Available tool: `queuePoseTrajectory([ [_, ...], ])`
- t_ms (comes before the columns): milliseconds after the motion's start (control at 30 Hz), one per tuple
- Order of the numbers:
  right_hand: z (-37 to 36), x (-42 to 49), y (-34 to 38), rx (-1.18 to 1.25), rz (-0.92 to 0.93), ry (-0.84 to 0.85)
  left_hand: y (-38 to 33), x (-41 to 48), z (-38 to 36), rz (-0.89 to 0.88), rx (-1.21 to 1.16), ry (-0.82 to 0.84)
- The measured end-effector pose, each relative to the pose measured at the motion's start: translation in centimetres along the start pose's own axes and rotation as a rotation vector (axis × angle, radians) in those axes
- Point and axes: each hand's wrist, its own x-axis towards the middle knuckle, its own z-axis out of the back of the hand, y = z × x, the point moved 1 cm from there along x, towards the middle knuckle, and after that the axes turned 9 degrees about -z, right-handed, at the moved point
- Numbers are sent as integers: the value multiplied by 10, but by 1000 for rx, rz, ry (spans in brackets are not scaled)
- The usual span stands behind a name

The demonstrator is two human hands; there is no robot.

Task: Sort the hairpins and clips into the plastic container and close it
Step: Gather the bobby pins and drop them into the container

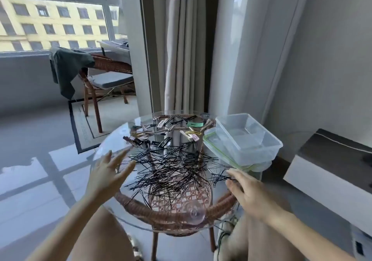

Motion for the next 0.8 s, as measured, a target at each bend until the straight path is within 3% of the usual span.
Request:
queuePoseTrajectory([
  [100, -15, 0, -2, -80, -81, 34, 7, 6, -22, 85, 72, 76],
  [267, -43, 14, 31, -149, 13, 167, -5, 20, -53, 35, 165, 142],
  [467, -59, 30, 74, -43, 78, 315, -28, 28, -63, -29, -23, 136],
  [567, -50, 35, 78, 33, 124, 147, -24, 28, -55, -36, -127, 37],
  [667, -40, 41, 62, -28, -8, -94, -16, 32, -43, -39, -53, -20],
  [800, -49, 53, 47, -189, -140, 44, -4, 46, -41, -9, 43, 40],
])
